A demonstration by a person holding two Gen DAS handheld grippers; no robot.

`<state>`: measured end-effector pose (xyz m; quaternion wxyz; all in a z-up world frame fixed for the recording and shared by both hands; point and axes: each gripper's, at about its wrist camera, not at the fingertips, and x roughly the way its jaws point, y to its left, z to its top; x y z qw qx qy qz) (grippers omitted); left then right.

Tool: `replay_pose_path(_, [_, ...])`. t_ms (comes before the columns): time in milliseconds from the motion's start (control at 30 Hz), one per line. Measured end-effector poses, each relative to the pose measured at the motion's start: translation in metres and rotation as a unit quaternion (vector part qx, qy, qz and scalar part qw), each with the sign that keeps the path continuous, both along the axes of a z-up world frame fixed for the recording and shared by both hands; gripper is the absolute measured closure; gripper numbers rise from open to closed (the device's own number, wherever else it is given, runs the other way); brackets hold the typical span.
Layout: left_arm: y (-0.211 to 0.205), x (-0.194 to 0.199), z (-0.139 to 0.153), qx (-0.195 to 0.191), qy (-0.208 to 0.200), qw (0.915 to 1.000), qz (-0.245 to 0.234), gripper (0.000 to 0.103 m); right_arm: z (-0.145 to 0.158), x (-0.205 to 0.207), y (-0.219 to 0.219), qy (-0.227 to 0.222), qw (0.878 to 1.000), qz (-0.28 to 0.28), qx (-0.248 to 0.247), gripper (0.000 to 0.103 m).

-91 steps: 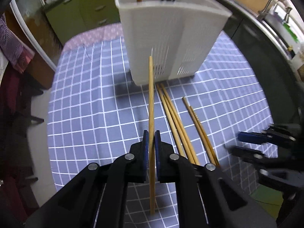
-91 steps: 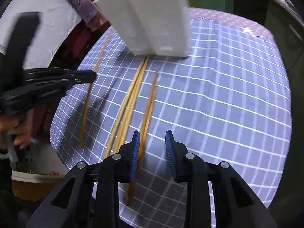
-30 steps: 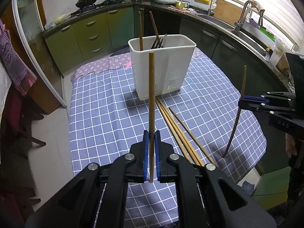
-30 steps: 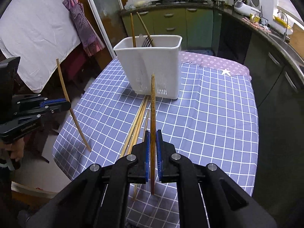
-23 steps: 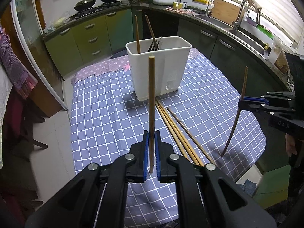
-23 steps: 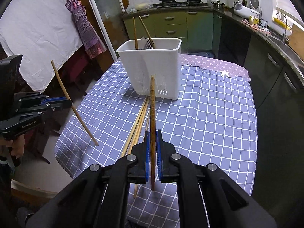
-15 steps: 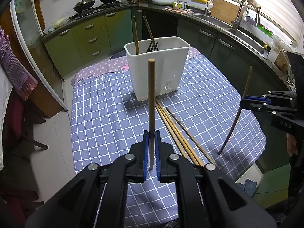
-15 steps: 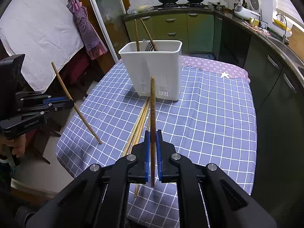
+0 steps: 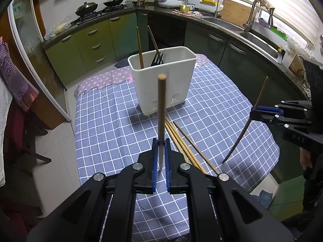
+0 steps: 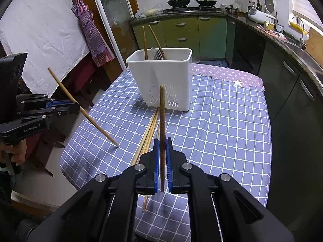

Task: Organize utensils
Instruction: 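Lower the chopstick into the white caddy and open the left tool while the right tool carries its chopstick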

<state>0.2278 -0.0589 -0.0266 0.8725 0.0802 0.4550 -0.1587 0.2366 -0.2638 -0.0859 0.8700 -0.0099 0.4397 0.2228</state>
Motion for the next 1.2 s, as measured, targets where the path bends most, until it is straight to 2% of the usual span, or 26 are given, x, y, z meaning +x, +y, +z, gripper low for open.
replay_pose_path(267, [-0.004, 0.011, 0.043, -0.002, -0.031, 0.9995, -0.002, 0.097, -0.003, 0.001, -0.001, 0.003, 1.0, 0.006, 0.003, 0.096])
replay_pose_path(600, [-0.017, 0.05, 0.136, -0.018, -0.118, 0.9928, 0.009, 0.097, -0.005, 0.003, -0.008, 0.001, 1.0, 0.007, 0.012, 0.096])
replay_pose_path(733, [-0.026, 0.071, 0.154, -0.019, -0.143, 0.9893, 0.017, 0.097, -0.005, 0.004, -0.011, 0.001, 1.0, 0.007, 0.016, 0.096])
replay_pose_path(867, [-0.035, 0.099, 0.145, -0.01, -0.147, 0.9887, 0.027, 0.097, -0.006, 0.003, -0.014, 0.001, 1.0, 0.006, 0.02, 0.096])
replay_pose_path(933, [-0.04, 0.114, 0.129, -0.003, -0.14, 0.9896, 0.032, 0.097, -0.005, 0.003, -0.015, 0.002, 1.0, 0.007, 0.021, 0.096])
replay_pose_path(1067, [-0.045, 0.141, 0.087, 0.008, -0.091, 0.9951, 0.037, 0.097, 0.0, 0.001, -0.016, -0.003, 1.0, 0.006, 0.021, 0.096])
replay_pose_path(1200, [-0.043, 0.15, 0.056, 0.016, -0.055, 0.9976, 0.037, 0.096, 0.011, 0.002, -0.018, -0.011, 1.0, 0.005, 0.025, 0.096])
